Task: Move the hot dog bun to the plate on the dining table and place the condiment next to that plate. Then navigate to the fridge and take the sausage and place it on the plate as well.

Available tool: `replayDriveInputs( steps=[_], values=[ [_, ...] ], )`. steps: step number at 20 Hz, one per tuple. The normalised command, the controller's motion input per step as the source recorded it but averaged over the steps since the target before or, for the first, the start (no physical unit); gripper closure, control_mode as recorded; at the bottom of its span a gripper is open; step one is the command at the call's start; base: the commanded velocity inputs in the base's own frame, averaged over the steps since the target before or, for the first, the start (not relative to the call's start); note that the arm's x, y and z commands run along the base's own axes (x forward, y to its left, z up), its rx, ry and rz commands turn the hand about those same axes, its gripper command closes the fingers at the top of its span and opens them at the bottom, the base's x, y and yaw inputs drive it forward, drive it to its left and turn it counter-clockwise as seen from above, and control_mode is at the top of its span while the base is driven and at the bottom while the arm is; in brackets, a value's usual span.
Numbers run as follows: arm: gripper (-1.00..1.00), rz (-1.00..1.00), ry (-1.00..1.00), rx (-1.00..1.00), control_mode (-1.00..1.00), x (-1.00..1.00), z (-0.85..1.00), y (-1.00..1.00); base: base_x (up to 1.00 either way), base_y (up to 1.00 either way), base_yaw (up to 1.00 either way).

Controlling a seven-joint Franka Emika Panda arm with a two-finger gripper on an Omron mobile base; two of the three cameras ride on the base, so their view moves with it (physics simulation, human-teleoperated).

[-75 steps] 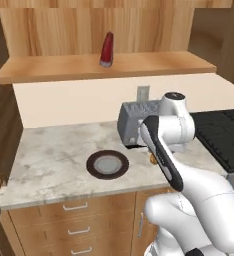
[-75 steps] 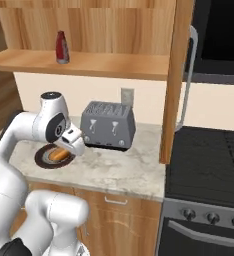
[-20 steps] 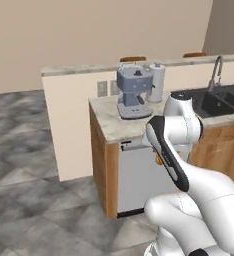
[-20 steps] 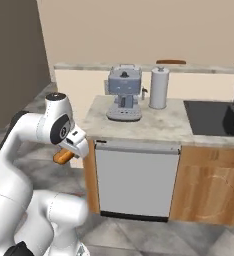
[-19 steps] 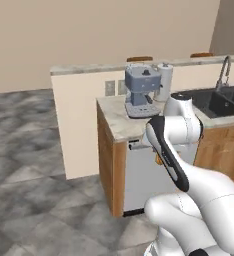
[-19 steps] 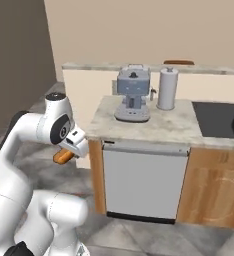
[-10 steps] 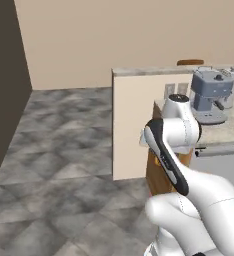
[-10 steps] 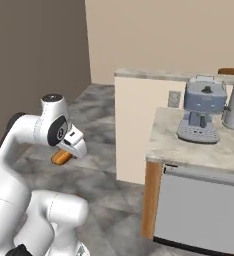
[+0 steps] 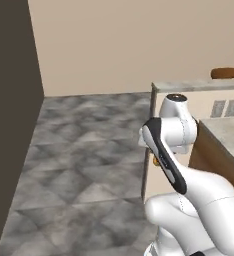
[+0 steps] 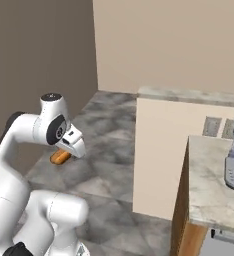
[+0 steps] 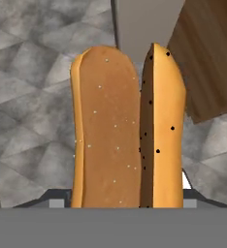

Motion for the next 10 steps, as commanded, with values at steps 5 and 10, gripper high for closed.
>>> replayDriveInputs(
  steps=[5, 10],
  values=[
    [1.0, 0.0, 0.0, 0.0, 1.0, 0.0, 0.0, 0.0, 1.0, 0.74, -0.04],
    [1.0, 0.0, 0.0, 0.0, 1.0, 0.0, 0.0, 0.0, 1.0, 0.6, -0.23]
  ],
)
